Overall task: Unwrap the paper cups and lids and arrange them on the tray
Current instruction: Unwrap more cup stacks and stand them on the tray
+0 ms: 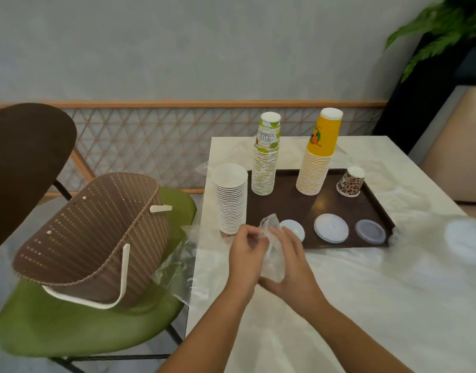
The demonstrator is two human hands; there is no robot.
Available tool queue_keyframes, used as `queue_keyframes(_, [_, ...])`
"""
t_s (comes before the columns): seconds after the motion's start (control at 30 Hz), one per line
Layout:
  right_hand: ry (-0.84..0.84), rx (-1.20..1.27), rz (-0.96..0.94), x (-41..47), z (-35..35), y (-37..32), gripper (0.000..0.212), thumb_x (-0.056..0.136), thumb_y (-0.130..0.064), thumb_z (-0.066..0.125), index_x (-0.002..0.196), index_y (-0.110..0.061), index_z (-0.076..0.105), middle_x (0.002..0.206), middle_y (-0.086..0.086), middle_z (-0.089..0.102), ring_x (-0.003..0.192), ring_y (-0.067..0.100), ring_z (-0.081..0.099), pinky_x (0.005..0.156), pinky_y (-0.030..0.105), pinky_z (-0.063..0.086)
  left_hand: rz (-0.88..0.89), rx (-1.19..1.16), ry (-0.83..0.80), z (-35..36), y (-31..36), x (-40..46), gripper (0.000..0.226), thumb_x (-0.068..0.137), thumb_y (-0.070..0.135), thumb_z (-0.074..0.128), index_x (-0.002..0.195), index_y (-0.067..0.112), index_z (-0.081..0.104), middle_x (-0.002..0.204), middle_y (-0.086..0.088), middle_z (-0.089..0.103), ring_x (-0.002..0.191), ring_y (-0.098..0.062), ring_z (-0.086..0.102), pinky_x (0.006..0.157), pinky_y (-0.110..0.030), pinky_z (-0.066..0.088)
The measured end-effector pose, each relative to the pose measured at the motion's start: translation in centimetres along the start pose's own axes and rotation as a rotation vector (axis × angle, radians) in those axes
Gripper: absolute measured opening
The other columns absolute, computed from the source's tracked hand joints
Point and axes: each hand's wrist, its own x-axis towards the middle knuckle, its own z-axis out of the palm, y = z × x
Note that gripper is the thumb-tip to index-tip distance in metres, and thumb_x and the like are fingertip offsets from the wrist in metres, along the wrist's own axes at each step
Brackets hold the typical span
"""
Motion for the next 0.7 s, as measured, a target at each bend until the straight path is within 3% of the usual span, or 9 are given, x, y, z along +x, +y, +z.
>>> queue_keyframes(0.1, [0.209, 0.094, 0.039, 1.1, -1.9, 0.3, 0.061, 0.068, -0.011, 0.081, 0.122, -0.014, 0.051, 0.119, 0.0, 0.054, 0.115, 0.02, 0.052, 0.09, 0.0, 0.032, 0.134, -0.008, -0.09, 1.2, 2.2, -0.9, 0.01, 0.088, 0.018, 0.064, 0.093, 0.023, 0.058, 0.099, 0.002, 0.064, 0.096, -0.012, 0.061, 0.085, -0.026, 0.051])
queue_keyframes(0.2, [0.315, 0.275, 0.132, 1.9, -5.0, 0.2, 0.046, 0.074, -0.04, 0.07, 0.111, -0.016, 0.06, 0.105, 0.002, 0.065, 0.1, 0.021, 0.062, 0.085, 0.025, 0.048, 0.346, 0.028, 0.005, 1.2, 3.9, -1.4, 0.024, 0.087, 0.018, 0.066, 0.108, 0.023, 0.056, 0.107, 0.006, 0.06, 0.101, 0.0, 0.056, 0.088, -0.014, 0.044])
queue_keyframes(0.3, [0.41, 0.539, 0.23, 1.7, -8.2, -0.2, 0.038, 0.082, -0.029, 0.071, 0.115, -0.013, 0.062, 0.102, 0.003, 0.069, 0.098, 0.02, 0.065, 0.082, 0.034, 0.052, 0.445, 0.051, 0.196, 1.1, 4.9, -2.0, 0.04, 0.087, 0.027, 0.066, 0.123, 0.02, 0.049, 0.12, 0.007, 0.053, 0.112, 0.002, 0.048, 0.086, -0.001, 0.033])
queue_keyframes(0.4, [0.447, 0.712, 0.232, 0.9, -10.8, -0.4, 0.027, 0.086, -0.016, 0.066, 0.112, -0.008, 0.063, 0.099, 0.007, 0.071, 0.093, 0.021, 0.067, 0.079, 0.033, 0.054, 0.291, 0.06, 0.279, 1.6, 4.5, -2.4, 0.074, 0.076, 0.05, 0.064, 0.138, 0.023, 0.035, 0.138, 0.004, 0.034, 0.127, -0.008, 0.034, 0.09, -0.005, 0.03])
queue_keyframes(0.53, [0.433, 0.81, 0.236, -0.5, -13.3, -0.2, 0.01, 0.089, -0.009, 0.062, 0.098, -0.011, 0.064, 0.083, 0.0, 0.07, 0.077, 0.016, 0.065, 0.066, 0.027, 0.055, -0.116, -0.136, 0.217, 3.3, 4.5, -3.1, 0.109, 0.056, 0.068, 0.06, 0.147, 0.03, 0.013, 0.154, 0.001, 0.012, 0.139, -0.022, 0.023, 0.108, -0.036, 0.03])
queue_keyframes(0.63, [0.497, 0.851, 0.238, -1.6, -14.8, -0.1, 0.008, 0.09, -0.005, 0.059, 0.091, -0.012, 0.062, 0.078, 0.0, 0.069, 0.072, 0.013, 0.066, 0.061, 0.024, 0.055, -0.261, -0.268, 0.082, 4.8, 4.5, -4.1, 0.094, 0.069, 0.066, 0.056, 0.147, 0.028, 0.02, 0.153, 0.002, 0.025, 0.133, -0.018, 0.031, 0.109, -0.043, 0.026])
queue_keyframes(0.7, [0.551, 0.876, 0.244, -2.1, -15.4, 0.1, 0.008, 0.09, -0.004, 0.059, 0.091, -0.012, 0.061, 0.08, 0.002, 0.068, 0.071, 0.012, 0.066, 0.057, 0.02, 0.052, -0.195, -0.23, -0.04, 5.6, 4.1, -4.9, 0.082, 0.071, 0.061, 0.061, 0.141, 0.027, 0.036, 0.144, 0.004, 0.04, 0.121, -0.011, 0.041, 0.102, -0.037, 0.031])
